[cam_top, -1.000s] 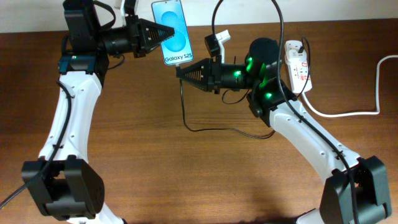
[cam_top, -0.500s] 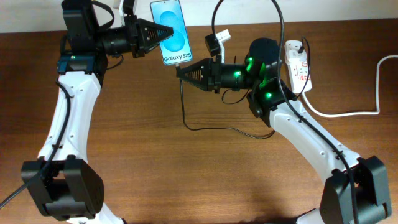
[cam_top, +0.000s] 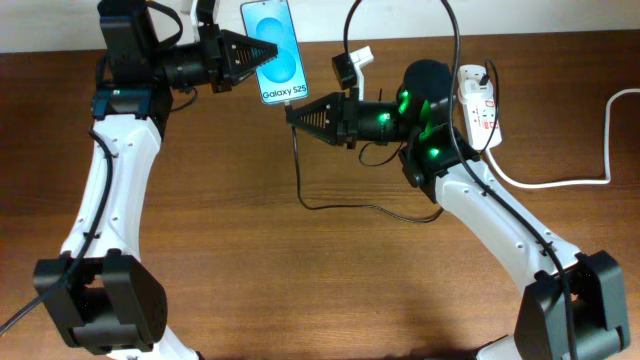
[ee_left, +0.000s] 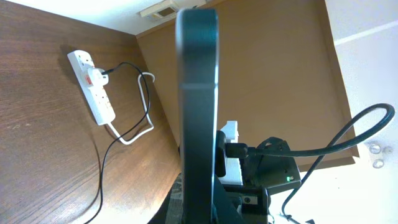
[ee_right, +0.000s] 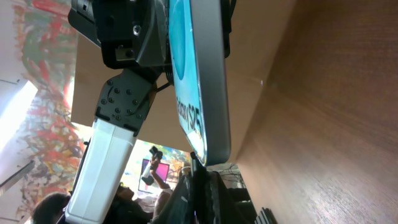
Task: Plug charger to phone and switch on socket
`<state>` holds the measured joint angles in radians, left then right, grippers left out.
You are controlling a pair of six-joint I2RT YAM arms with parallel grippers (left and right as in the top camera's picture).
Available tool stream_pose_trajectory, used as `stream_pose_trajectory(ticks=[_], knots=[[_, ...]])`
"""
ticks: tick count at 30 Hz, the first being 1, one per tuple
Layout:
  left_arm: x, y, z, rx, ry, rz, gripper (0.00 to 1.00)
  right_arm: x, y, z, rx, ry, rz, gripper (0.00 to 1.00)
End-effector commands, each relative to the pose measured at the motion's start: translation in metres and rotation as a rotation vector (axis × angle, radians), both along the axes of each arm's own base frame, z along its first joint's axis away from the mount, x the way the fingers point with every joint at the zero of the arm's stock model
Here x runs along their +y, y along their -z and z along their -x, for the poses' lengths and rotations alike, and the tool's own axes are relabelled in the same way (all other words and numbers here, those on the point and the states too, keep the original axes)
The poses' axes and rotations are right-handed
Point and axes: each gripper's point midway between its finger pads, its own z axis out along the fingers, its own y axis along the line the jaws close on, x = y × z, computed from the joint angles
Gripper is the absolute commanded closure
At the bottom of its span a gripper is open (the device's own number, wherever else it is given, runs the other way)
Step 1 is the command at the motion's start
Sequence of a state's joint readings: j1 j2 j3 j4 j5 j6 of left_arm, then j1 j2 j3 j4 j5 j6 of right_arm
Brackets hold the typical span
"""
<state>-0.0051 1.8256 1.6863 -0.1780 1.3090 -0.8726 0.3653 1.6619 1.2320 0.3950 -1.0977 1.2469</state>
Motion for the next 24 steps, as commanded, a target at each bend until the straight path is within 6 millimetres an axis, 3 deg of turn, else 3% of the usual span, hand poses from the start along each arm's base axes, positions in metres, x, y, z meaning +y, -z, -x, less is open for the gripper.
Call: stream_pose_trajectory(ticks=[1, 24], knots=[[0.0, -0.007, 0.005, -0.016, 0.032, 0.012, 1.0, -0.004, 0.004, -0.008, -0.015, 0.022, 0.004, 0.96], [-0.013, -0.011, 0.024, -0.016, 0.142, 0.04, 1.0, -0.006, -0.005, -0.023, -0.066, 0.107, -0.013, 0.96]])
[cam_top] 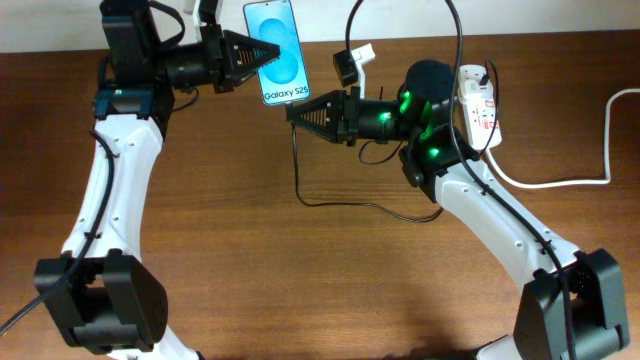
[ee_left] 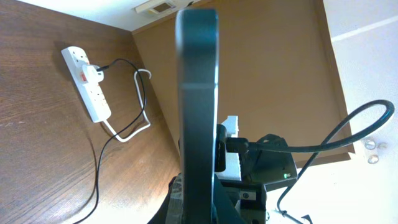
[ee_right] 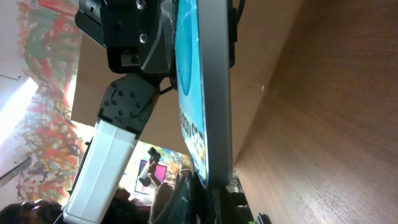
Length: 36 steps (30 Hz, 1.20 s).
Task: Plug charger to phone and switch on socket
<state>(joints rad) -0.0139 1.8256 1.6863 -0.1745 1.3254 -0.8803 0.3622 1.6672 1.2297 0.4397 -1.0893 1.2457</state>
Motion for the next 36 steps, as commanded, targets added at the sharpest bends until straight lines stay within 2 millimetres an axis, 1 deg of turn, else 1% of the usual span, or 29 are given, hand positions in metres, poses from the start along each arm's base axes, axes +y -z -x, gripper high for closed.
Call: stream_pose_trajectory(ticks=[1, 2, 6, 9, 12, 20, 22, 25, 28, 29, 32, 36], knots=[[-0.008, -0.011, 0.022, -0.019, 0.13, 0.037, 1.0, -0.006, -0.002, -0.02, -0.04, 0.096, -0.004, 0.96], [-0.008, -0.012, 0.025, -0.034, 0.151, 0.041, 1.0, -0.006, -0.003, -0.02, -0.047, 0.097, -0.005, 0.96], [-0.009, -0.011, 0.027, -0.055, 0.16, 0.039, 1.0, -0.006, -0.003, -0.021, -0.057, 0.104, -0.003, 0.96], [-0.01, 0.005, 0.033, -0.04, 0.164, 0.023, 1.0, -0.009, -0.003, -0.023, -0.058, 0.11, -0.003, 0.96], [-0.01, 0.021, 0.032, 0.013, 0.123, -0.016, 1.0, -0.009, -0.003, -0.023, -0.058, 0.109, -0.003, 0.96], [-0.01, 0.021, 0.033, 0.015, 0.126, -0.014, 1.0, -0.008, -0.003, -0.022, -0.058, 0.106, -0.003, 0.96], [-0.01, 0.022, 0.032, 0.015, 0.123, -0.017, 1.0, -0.008, -0.003, -0.021, -0.058, 0.099, -0.003, 0.89], [-0.009, 0.024, 0.029, 0.015, 0.106, -0.029, 1.0, -0.007, -0.003, -0.017, -0.057, 0.078, -0.003, 0.87], [-0.009, 0.023, 0.029, 0.013, 0.104, -0.03, 1.0, -0.007, -0.002, -0.015, -0.054, 0.064, -0.001, 0.81], [-0.009, 0.023, 0.029, 0.013, 0.104, -0.03, 1.0, -0.007, -0.002, -0.015, -0.054, 0.064, -0.001, 0.78], [-0.009, 0.023, 0.029, 0.029, 0.102, -0.027, 1.0, -0.007, -0.001, -0.015, -0.079, 0.065, 0.006, 0.65], [-0.009, 0.023, 0.028, 0.031, 0.102, -0.026, 1.0, -0.007, 0.013, -0.015, -0.037, 0.063, 0.045, 0.62]])
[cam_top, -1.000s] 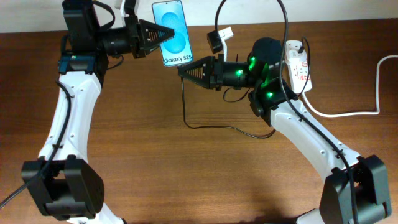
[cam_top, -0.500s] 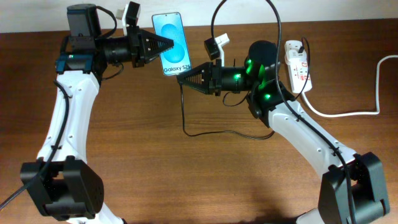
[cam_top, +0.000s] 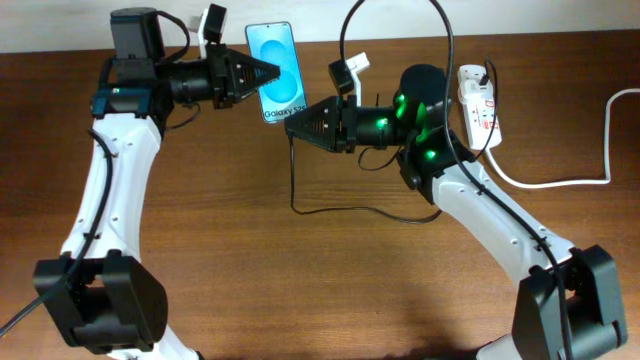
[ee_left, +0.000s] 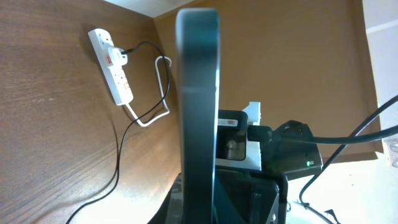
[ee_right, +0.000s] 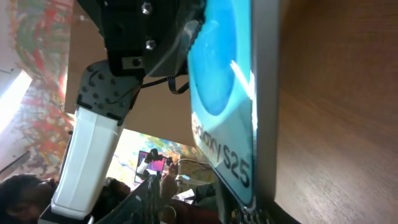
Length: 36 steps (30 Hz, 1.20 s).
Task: Plug charger to phone and switch on socket
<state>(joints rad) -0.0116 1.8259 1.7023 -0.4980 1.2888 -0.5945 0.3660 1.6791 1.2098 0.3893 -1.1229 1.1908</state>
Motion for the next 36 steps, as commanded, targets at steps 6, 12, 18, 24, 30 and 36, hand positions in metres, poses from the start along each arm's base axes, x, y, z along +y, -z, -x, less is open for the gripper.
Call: stream_pose_trajectory(ticks=[6, 12, 18, 24, 30, 36], knots=[[-0.011, -0.01, 0.015, -0.019, 0.099, 0.056, 1.0, -0.01, -0.001, -0.02, -0.113, 0.094, 0.038, 0.51], [-0.007, -0.011, 0.003, -0.083, 0.052, 0.027, 1.0, -0.007, -0.004, -0.002, -0.122, -0.01, 0.018, 0.51], [-0.006, -0.011, -0.001, -0.098, 0.031, 0.013, 1.0, -0.007, -0.014, 0.017, -0.228, -0.122, -0.018, 0.46], [-0.006, -0.011, -0.001, -0.101, 0.032, 0.014, 1.0, -0.006, 0.002, 0.017, -0.145, -0.12, 0.021, 0.59], [-0.006, -0.011, -0.001, -0.101, 0.032, 0.013, 1.0, -0.005, 0.003, 0.017, -0.145, -0.118, 0.022, 0.79], [-0.006, -0.011, -0.001, -0.101, 0.032, 0.013, 1.0, 0.005, 0.003, 0.024, -0.146, -0.136, 0.023, 0.87]])
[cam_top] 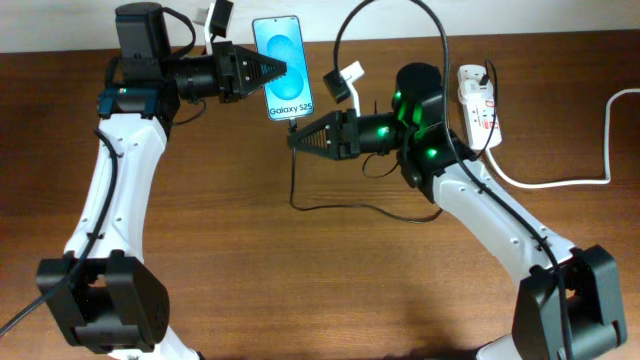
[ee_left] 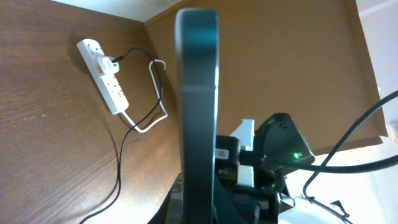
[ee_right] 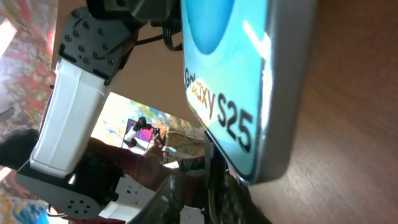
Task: Plug charger to phone and switch on socket
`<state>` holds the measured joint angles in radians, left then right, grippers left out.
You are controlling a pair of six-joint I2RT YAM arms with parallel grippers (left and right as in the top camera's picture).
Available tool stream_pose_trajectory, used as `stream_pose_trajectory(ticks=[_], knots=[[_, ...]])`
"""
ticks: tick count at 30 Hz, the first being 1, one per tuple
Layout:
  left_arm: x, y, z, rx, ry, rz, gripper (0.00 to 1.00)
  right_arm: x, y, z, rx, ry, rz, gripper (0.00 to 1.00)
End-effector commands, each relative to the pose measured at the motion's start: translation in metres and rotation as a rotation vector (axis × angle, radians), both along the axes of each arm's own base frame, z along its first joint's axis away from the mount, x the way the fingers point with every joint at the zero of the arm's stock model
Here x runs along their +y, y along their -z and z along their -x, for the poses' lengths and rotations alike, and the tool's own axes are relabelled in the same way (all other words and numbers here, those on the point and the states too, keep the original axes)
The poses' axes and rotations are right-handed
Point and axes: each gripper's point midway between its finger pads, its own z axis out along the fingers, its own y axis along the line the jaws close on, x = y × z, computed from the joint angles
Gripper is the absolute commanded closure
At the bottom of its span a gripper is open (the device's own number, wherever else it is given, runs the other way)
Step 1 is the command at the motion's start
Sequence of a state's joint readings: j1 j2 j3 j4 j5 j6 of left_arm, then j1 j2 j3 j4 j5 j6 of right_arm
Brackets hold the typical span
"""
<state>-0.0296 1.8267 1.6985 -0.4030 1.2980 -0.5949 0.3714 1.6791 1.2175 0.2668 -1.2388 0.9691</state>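
My left gripper (cam_top: pixel 270 68) is shut on the edges of a phone (cam_top: pixel 283 66) and holds it above the table, its blue "Galaxy S25" screen (ee_right: pixel 245 81) facing up. In the left wrist view the phone (ee_left: pixel 198 93) stands edge-on. The right gripper (cam_top: pixel 297 140) is shut on the charger plug (cam_top: pixel 292 124), right at the phone's bottom edge. Whether the plug is seated in the port cannot be told. Its black cable (cam_top: pixel 340 208) trails across the table to the white socket strip (cam_top: pixel 479 104) at the back right.
The strip (ee_left: pixel 106 73) carries a plugged-in adapter, and its white mains lead (cam_top: pixel 560 182) runs off to the right edge. The wooden table (cam_top: pixel 300 290) lies under both arms. A white wall bounds the far edge.
The phone sits a little further right and back, its screen turned more toward the right wrist camera. The right gripper with the plug is slightly lower and angled up under the phone's bottom edge.
At the oldest moment the left gripper held the phone at the far edge, and the right gripper held the plug at its bottom end. Both grips stayed the same while the pair shifted slightly forward, and the phone now stands a little further right.
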Motion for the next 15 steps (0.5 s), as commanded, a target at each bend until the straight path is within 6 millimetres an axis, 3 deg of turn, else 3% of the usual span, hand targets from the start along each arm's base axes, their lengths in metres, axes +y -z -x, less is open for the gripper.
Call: stream_pose_trajectory(ticks=[1, 5, 15], knots=[[0.002, -0.002, 0.001, -0.011, 0.006, 0.006, 1.0, 0.003, -0.009, 0.001, -0.037, -0.004, -0.009, 0.89], [0.002, -0.002, 0.001, -0.011, 0.007, 0.007, 1.0, 0.003, -0.008, -0.002, -0.038, 0.012, -0.007, 0.96], [-0.001, -0.009, 0.012, -0.01, 0.076, 0.046, 1.0, 0.001, -0.007, -0.013, -0.042, 0.071, 0.002, 0.95]])
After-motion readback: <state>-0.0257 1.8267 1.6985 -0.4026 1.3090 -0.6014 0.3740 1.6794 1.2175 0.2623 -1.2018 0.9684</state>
